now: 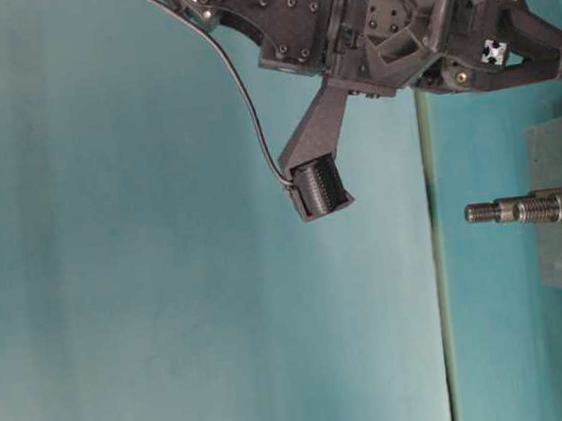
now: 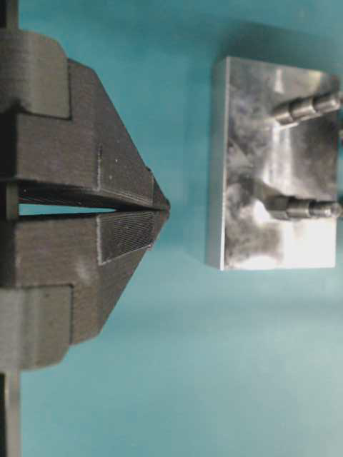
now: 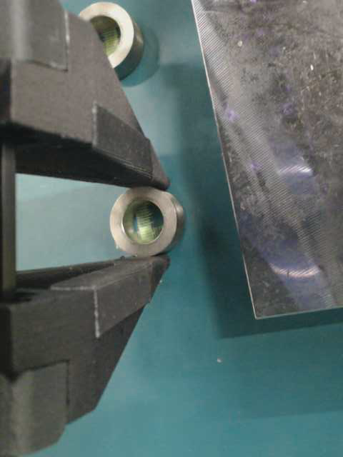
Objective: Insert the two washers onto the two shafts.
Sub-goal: 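Close the right gripper on the upper washer and lift it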
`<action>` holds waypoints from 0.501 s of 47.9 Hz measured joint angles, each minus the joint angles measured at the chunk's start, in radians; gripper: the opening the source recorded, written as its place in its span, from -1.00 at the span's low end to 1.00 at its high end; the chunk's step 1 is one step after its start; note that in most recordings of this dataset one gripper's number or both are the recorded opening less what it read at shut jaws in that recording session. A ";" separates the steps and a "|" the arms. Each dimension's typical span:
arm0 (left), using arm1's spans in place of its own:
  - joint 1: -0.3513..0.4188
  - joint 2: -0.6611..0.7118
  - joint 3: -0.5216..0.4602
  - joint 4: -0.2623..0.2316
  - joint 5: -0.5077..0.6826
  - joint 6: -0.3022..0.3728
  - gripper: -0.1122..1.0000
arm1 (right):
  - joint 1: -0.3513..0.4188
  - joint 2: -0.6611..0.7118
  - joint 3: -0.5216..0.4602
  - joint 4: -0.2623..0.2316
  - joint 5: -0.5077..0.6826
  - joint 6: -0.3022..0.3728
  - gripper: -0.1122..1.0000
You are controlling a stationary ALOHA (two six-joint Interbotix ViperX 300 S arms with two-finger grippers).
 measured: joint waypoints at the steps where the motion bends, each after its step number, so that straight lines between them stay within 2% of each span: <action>1: 0.000 0.000 0.000 0.000 0.000 0.000 -0.80 | 0.000 0.000 -0.003 0.000 0.006 0.003 -0.22; 11: 0.000 0.000 0.000 0.000 0.000 0.000 -0.80 | 0.006 -0.011 -0.048 -0.009 0.066 0.003 -0.22; 24: 0.000 0.002 -0.002 0.000 0.000 0.000 -0.80 | 0.006 -0.023 -0.187 -0.044 0.193 0.000 -0.22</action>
